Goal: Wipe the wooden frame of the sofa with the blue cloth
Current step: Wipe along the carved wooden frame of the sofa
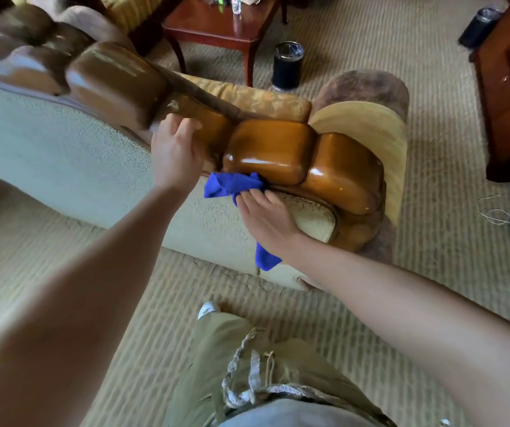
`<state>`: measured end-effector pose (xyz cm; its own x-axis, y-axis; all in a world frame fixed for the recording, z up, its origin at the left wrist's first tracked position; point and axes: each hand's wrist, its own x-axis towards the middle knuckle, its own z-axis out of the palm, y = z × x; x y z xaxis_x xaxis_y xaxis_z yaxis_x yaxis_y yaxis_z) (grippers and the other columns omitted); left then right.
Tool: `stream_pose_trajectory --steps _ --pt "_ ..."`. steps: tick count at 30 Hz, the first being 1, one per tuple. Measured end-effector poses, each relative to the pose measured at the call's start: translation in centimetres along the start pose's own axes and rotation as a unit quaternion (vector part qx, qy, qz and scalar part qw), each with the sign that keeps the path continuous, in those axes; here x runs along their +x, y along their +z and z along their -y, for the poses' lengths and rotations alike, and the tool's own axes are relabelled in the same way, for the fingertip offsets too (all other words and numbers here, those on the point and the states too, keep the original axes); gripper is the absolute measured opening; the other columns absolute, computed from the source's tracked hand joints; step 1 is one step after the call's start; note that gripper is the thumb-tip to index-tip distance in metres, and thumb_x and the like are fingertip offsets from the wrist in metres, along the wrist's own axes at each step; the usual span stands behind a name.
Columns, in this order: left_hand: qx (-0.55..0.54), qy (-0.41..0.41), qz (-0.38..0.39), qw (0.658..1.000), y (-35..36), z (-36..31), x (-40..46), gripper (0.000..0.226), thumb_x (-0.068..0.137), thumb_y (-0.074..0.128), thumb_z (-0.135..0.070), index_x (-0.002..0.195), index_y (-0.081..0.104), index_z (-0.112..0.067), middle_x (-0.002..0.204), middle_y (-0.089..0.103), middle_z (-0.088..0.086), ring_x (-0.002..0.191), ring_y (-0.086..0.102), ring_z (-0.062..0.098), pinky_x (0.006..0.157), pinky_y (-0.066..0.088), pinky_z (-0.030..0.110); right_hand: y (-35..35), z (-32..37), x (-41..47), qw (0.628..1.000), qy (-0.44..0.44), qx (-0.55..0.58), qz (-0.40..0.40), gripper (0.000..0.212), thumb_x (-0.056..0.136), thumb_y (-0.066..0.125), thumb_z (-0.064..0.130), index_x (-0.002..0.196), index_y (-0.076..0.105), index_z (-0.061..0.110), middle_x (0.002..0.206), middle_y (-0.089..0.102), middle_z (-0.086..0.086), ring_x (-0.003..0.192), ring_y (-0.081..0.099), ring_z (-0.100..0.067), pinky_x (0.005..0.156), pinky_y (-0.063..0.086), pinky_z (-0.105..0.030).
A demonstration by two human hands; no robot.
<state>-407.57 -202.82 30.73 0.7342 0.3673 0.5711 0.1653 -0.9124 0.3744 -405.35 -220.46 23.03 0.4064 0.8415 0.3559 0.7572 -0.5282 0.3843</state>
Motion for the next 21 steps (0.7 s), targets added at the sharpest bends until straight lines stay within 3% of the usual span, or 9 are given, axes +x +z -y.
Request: stream_pose_trajectory --steps 5,10,13,16,21 --pt "-0.009 0.027 -0.013 1.000 -1.1 2.1 1.2 0.039 0.076 0.032 -0.007 0.094 0.066 0.000 0.091 0.059 0.022 0.082 0.057 0.038 0.072 0.047 0.043 0.1 3.0 5.1 0.998 -0.008 0.056 0.037 0.025 0.080 0.042 0.010 0.078 0.065 0.019 0.070 0.057 0.003 0.070 0.056 -0.017 0.071 0.045 -0.027" --pt "-0.012 0.022 -0.005 1.000 -0.8 2.7 2.1 0.043 0.074 0.031 -0.007 0.097 0.067 -0.002 0.094 0.060 0.020 0.086 0.057 0.037 0.074 0.045 0.041 0.2 3.5 4.5 0.994 0.039 0.098 0.021 0.061 0.094 0.009 0.002 0.083 0.067 0.012 0.074 0.060 -0.002 0.071 0.059 -0.022 0.073 0.050 -0.031" --pt "-0.024 0.042 0.026 0.999 -0.1 1.8 2.7 0.046 0.071 0.028 -0.009 0.097 0.066 -0.001 0.094 0.058 0.022 0.084 0.056 0.039 0.074 0.045 0.042 -0.1 1.8 5.3 0.992 0.025 0.118 -0.028 0.042 0.086 0.028 -0.002 0.068 0.061 0.016 0.062 0.057 0.001 0.062 0.059 -0.021 0.063 0.048 -0.029" --pt "-0.029 0.061 0.040 0.997 0.5 0.7 3.4 0.045 0.072 0.029 -0.008 0.097 0.066 -0.001 0.093 0.058 0.022 0.082 0.056 0.040 0.073 0.046 0.044 -1.9 0.9 5.6 0.986 0.034 0.156 -0.055 0.023 0.075 0.041 0.004 0.068 0.059 0.015 0.063 0.058 0.000 0.062 0.058 -0.022 0.060 0.046 -0.030" --pt "-0.033 0.051 0.028 0.998 1.0 -0.8 4.6 0.039 0.071 0.037 0.001 0.100 0.065 0.001 0.096 0.058 0.024 0.086 0.056 0.040 0.076 0.048 0.047 -5.6 -4.9 7.5 0.963 0.154 0.172 -0.136 0.018 0.072 0.043 0.011 0.070 0.060 0.012 0.068 0.061 -0.004 0.065 0.059 -0.026 0.057 0.044 -0.030"
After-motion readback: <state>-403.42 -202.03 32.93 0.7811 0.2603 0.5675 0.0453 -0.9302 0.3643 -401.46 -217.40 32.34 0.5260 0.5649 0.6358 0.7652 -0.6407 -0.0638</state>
